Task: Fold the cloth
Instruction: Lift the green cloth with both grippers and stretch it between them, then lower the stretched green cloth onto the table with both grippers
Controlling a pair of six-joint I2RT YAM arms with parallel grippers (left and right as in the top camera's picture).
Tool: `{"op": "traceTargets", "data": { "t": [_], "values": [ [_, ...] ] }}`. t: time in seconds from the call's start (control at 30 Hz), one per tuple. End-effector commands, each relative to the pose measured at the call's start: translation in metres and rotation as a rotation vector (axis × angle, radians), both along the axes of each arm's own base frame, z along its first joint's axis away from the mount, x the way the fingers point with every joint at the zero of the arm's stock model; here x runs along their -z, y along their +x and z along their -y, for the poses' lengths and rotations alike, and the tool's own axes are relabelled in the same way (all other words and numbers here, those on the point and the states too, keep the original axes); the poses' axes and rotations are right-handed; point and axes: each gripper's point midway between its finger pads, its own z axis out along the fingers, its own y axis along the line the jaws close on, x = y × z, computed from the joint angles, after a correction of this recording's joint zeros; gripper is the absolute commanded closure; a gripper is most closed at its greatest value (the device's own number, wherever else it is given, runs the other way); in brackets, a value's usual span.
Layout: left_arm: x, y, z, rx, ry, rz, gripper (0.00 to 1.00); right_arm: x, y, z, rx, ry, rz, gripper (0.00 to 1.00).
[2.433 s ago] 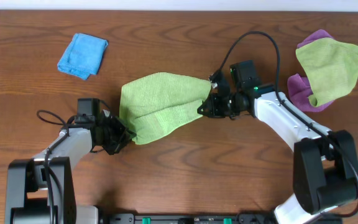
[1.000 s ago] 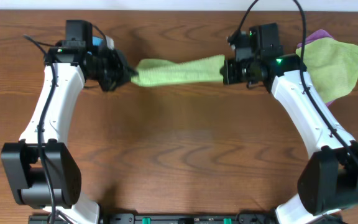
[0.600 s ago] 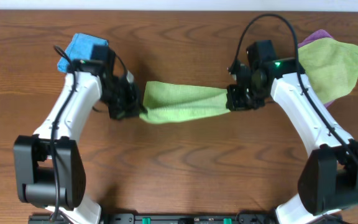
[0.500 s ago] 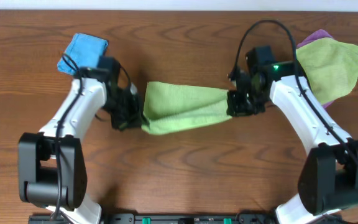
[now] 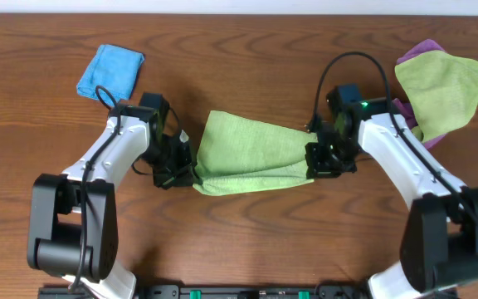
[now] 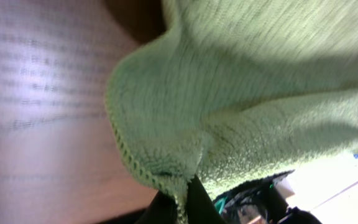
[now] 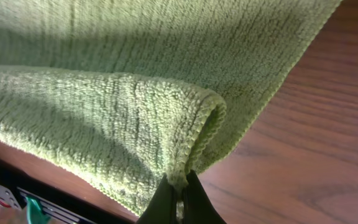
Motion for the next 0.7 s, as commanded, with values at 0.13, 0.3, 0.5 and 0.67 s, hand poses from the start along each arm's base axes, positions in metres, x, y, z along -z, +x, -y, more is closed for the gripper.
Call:
{"op": "traceTargets", "data": {
  "t": [0.13,0.3,0.5,0.67],
  "values": [
    [-0.006,0.049,0.008,-0.17,-0.024,0.127,0.94,-0.022,0.002,0.02,0.164,-0.098,0.053,0.98],
    [-0.013,0.094,0.01,-0.3,-0.037,0.253,0.94,-0.023,0.002,0.024,0.23,-0.125,0.046,0.98],
    [-0.019,0.126,0.013,-0.356,-0.018,0.383,0.94,-0.02,0.0,0.037,0.303,-0.216,0.041,0.98],
    [-0.024,0.141,0.016,-0.382,-0.005,0.455,0.94,-0.02,0.009,0.038,0.32,-0.223,0.076,0.98]
  ]
}}
